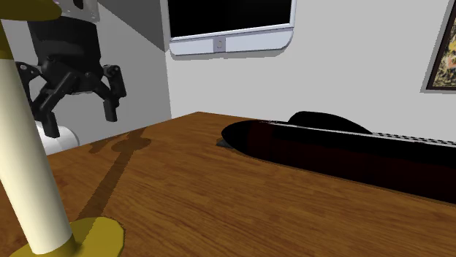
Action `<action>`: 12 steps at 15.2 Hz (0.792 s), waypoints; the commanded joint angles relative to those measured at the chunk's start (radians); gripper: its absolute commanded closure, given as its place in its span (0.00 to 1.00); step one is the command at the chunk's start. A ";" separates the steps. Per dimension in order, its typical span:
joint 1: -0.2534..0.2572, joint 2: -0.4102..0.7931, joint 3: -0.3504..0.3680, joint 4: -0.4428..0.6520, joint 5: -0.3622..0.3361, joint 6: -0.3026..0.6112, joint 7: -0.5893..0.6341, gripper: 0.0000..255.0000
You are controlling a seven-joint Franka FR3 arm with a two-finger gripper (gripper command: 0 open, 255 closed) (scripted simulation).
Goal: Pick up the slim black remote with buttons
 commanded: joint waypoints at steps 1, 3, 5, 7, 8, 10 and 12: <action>0.000 0.000 0.000 0.000 0.000 0.000 0.000 0.00; 0.035 0.079 -0.015 0.043 -0.005 0.035 -0.084 0.00; 0.070 0.156 -0.026 0.090 -0.007 0.065 -0.168 0.00; 0.104 0.232 -0.035 0.140 -0.006 0.089 -0.251 0.00; 0.120 0.268 -0.038 0.166 -0.004 0.099 -0.292 0.00; 0.151 0.340 -0.041 0.220 0.001 0.115 -0.374 0.00; 0.181 0.408 -0.040 0.276 0.008 0.126 -0.454 0.00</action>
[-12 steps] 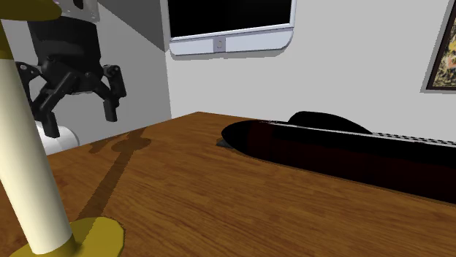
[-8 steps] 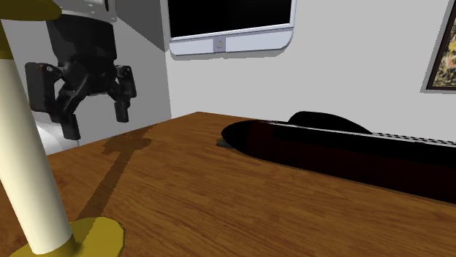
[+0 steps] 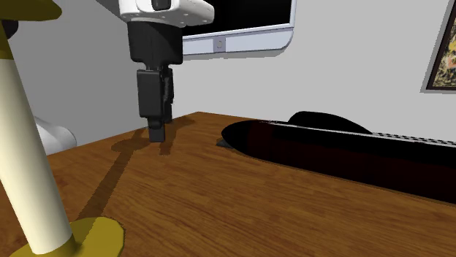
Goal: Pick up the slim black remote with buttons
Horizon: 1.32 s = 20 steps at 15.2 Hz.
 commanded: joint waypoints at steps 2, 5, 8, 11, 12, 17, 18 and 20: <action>0.045 0.100 0.007 0.080 0.013 0.018 -0.120 0.00; 0.083 0.191 0.020 0.166 0.025 0.021 -0.234 0.00; 0.117 0.275 0.039 0.251 0.035 0.018 -0.344 0.00; 0.150 0.350 0.064 0.333 0.043 0.010 -0.449 0.00; 0.161 0.373 0.074 0.359 0.045 0.006 -0.483 0.00; 0.181 0.407 0.092 0.359 0.047 0.041 -0.544 0.00; 0.181 0.406 0.092 0.344 0.047 0.054 -0.544 0.00; 0.180 0.404 0.093 0.315 0.048 0.081 -0.545 0.00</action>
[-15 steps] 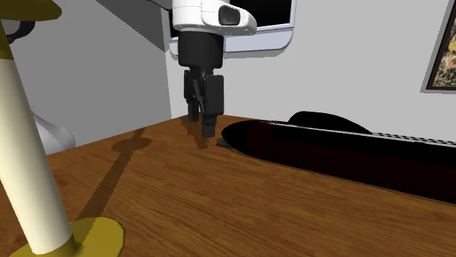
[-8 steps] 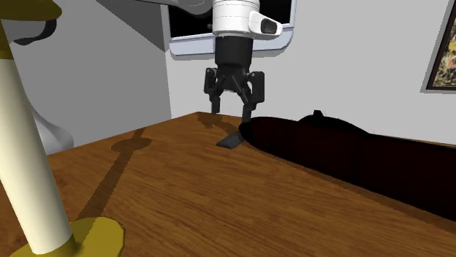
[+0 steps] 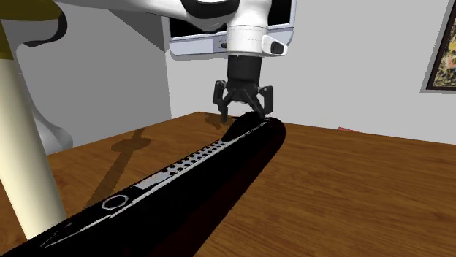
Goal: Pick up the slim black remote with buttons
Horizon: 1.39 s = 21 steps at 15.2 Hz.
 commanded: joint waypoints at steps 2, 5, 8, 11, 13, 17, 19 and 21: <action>-0.004 0.007 -0.004 -0.042 -0.003 0.033 -0.001 0.00; -0.002 0.006 0.000 -0.047 -0.002 0.038 0.004 1.00; -0.004 -0.021 -0.002 -0.091 -0.002 0.055 0.000 1.00; -0.004 -0.018 -0.002 -0.106 -0.002 0.073 -0.001 1.00; -0.005 0.007 -0.003 -0.042 -0.003 0.033 -0.001 1.00; -0.005 0.009 -0.003 0.015 -0.003 -0.021 0.001 1.00; -0.005 0.012 -0.003 0.045 -0.003 -0.049 0.002 1.00; -0.005 0.015 -0.003 0.077 -0.003 -0.077 0.003 1.00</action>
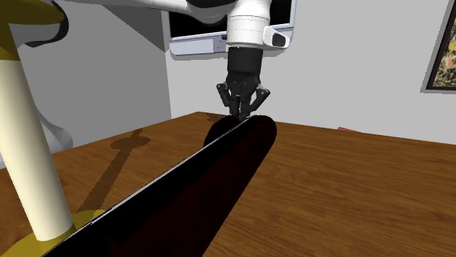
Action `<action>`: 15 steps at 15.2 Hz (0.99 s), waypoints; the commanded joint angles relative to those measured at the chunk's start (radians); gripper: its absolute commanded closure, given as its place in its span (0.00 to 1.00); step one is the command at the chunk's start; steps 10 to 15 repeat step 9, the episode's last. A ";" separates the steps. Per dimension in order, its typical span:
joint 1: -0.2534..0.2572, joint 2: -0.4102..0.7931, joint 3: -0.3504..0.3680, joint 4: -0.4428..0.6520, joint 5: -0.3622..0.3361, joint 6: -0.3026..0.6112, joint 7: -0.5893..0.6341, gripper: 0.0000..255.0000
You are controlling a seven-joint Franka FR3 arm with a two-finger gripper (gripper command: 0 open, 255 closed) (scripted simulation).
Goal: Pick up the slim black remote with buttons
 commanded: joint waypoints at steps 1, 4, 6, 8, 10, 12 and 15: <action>0.001 0.007 0.001 0.038 0.000 -0.032 0.002 1.00; 0.000 0.015 0.000 0.089 -0.001 -0.075 0.004 1.00; 0.000 0.022 0.000 0.125 -0.001 -0.103 0.005 1.00; 0.000 0.026 0.001 0.146 -0.001 -0.120 0.006 1.00; 0.000 0.026 0.001 0.146 -0.001 -0.120 0.006 1.00; 0.000 0.026 0.001 0.146 -0.001 -0.120 0.006 1.00; 0.000 0.026 0.001 0.146 -0.001 -0.120 0.006 1.00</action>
